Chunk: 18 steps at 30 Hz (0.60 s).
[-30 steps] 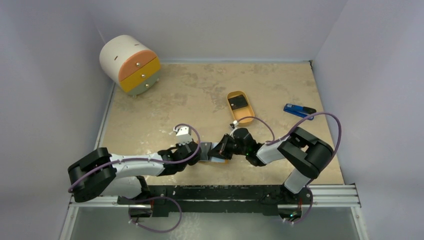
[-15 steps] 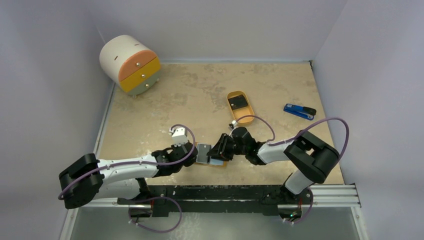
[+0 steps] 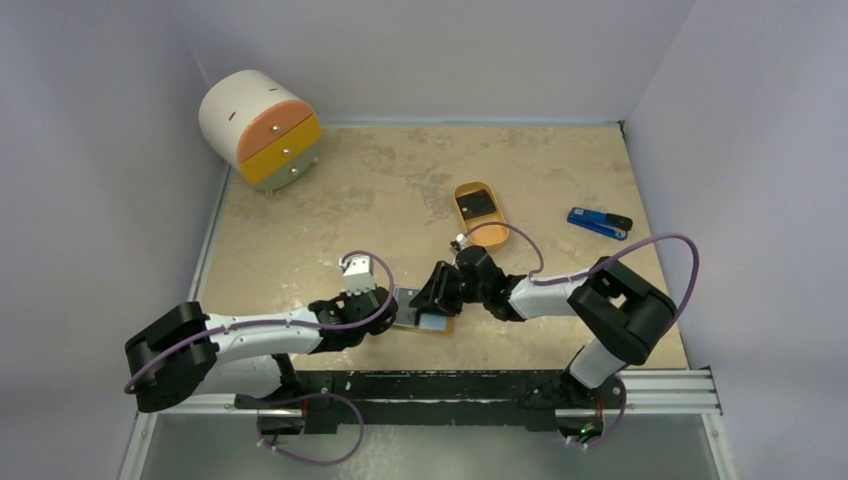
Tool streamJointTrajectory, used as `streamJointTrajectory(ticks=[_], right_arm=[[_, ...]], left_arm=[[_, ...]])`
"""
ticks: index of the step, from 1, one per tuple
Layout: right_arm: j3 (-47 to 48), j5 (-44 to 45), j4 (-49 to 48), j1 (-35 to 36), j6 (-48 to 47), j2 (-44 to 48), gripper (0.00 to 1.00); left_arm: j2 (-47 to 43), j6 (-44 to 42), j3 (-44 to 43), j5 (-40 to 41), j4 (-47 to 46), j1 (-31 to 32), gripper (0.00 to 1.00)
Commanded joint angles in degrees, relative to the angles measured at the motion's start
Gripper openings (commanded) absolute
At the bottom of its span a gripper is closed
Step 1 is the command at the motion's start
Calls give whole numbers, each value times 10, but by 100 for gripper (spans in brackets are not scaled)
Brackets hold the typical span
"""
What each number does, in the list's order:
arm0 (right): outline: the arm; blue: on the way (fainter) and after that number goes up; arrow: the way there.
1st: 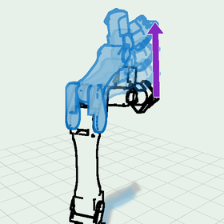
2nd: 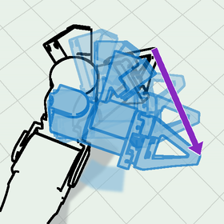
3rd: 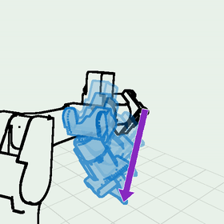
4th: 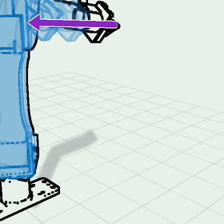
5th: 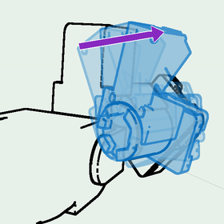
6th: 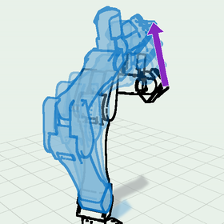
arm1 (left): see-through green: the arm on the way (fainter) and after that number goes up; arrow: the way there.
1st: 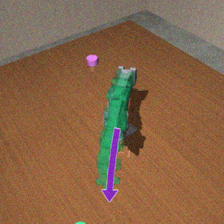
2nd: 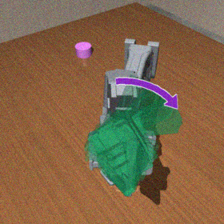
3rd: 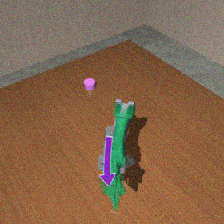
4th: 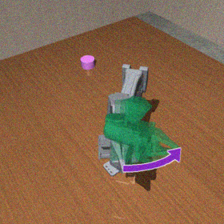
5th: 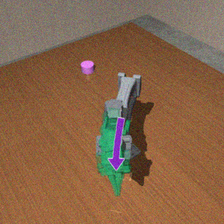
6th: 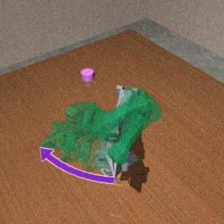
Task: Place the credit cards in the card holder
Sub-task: Insert the credit card into the card holder.
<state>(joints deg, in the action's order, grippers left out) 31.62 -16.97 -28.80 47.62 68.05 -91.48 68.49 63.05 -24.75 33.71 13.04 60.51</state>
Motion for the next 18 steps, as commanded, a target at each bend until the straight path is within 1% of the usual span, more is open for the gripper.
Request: streamJointTrajectory(ticks=[1,8,14,18], right_arm=[[21,4,11,3,-17,-8,40],[26,7,25,4,-20,-5,40],[32,64,107,4,-47,59,42],[43,81,150,4,-66,77,43]], left_arm=[[12,11,-2,-8,-32,0,0],[19,7,10,-33,-65,0,0],[17,7,9,-32,-64,0,0],[17,8,12,-32,-69,0,0]])
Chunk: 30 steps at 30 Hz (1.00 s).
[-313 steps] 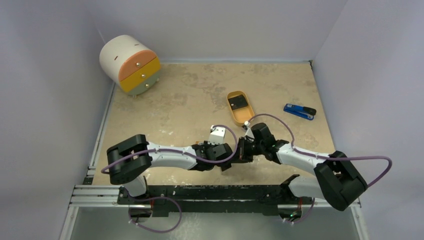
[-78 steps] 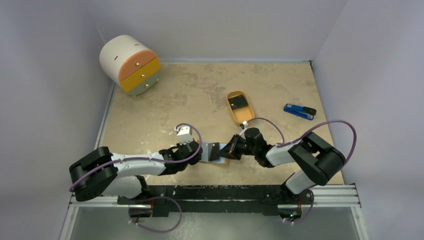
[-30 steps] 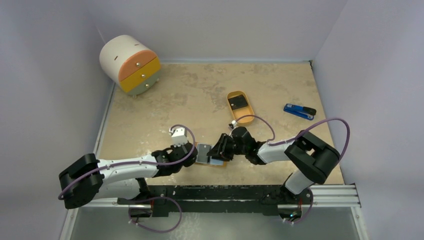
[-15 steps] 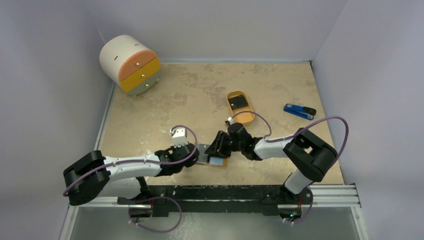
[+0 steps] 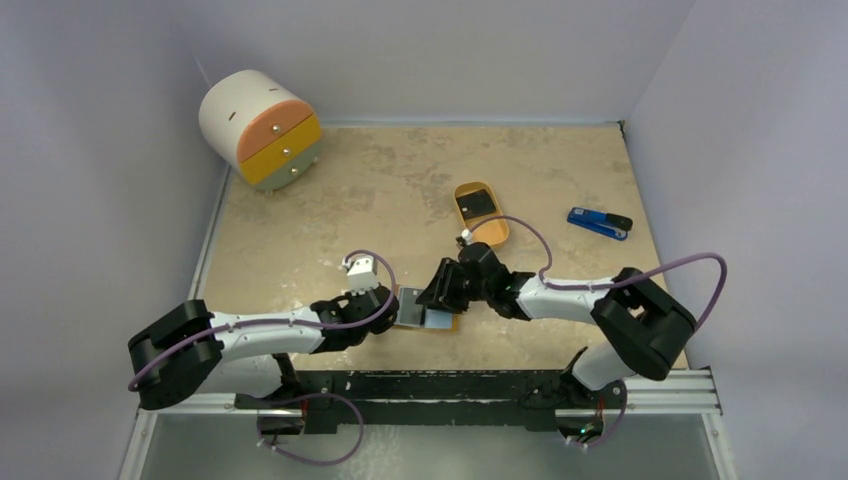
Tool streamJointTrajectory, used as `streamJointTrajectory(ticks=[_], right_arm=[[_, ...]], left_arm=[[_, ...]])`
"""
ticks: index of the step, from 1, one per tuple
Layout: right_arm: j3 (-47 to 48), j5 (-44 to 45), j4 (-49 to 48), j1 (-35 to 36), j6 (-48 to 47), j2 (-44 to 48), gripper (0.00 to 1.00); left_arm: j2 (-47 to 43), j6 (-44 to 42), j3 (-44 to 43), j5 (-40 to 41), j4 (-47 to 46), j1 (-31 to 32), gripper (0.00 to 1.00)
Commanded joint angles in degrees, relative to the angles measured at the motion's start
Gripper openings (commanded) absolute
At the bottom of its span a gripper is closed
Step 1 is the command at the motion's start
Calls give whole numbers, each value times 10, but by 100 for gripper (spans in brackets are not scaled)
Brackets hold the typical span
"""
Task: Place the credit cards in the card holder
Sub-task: Insert the credit card into the card holder.
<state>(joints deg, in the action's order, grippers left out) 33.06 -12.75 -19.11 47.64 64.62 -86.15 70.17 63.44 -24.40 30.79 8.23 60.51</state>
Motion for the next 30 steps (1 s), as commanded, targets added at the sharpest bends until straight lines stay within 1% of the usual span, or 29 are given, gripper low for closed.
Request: streamJointTrajectory(ticks=[1,10,18,30], right_arm=[[29,39,56,4,-32,23,43],[43,32,63,4,-31,-7,44],[58,26,71,3,-37,-27,47],[69,12,51,6,-34,-32,45]], left_arm=[[1,5,10,-3,-23,0,0],[4,5,15,-14,-41,0,0],[1,5,19,-15,-44,0,0],[5,2,21,-25,-56,0,0]])
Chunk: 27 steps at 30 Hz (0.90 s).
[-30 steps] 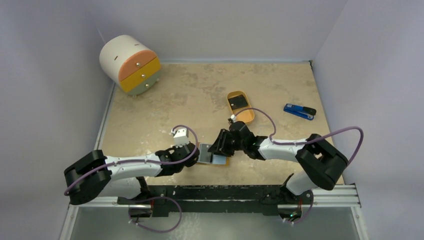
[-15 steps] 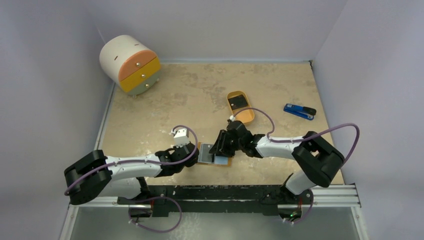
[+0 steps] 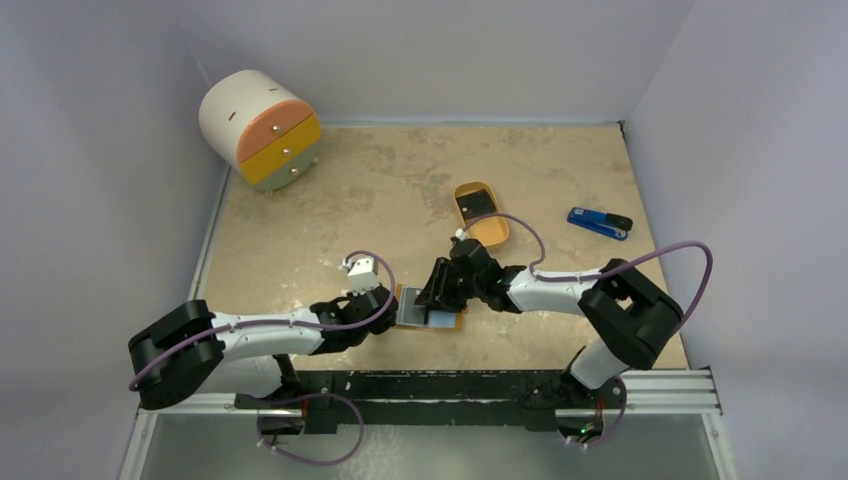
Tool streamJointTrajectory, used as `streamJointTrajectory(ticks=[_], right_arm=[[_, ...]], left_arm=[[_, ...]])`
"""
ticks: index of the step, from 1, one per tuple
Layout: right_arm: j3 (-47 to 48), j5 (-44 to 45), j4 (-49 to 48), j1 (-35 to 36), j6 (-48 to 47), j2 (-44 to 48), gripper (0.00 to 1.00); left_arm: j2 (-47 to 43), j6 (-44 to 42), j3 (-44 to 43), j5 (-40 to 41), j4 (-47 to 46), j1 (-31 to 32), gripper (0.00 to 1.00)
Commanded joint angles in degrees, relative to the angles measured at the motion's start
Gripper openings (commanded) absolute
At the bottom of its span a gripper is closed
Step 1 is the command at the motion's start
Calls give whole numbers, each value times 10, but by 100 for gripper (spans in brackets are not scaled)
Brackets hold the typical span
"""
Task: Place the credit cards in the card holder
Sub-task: Insert the credit card into the card holder.
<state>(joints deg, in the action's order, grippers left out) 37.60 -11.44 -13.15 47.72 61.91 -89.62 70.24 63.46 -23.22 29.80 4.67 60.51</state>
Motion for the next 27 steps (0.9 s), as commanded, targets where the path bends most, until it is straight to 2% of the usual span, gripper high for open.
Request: streamJointTrajectory(ticks=[1,18,27], right_arm=[[25,-2,-10,6,-8,2,45],[50,-6,7,11,-25,-11,44],[63,36,121,11,-51,61,47]], left_arm=[[6,0,8,-18,-23,0,0],[17,-12,2,-48,-76,4,0],[-44,0,-6,20,27,4,0]])
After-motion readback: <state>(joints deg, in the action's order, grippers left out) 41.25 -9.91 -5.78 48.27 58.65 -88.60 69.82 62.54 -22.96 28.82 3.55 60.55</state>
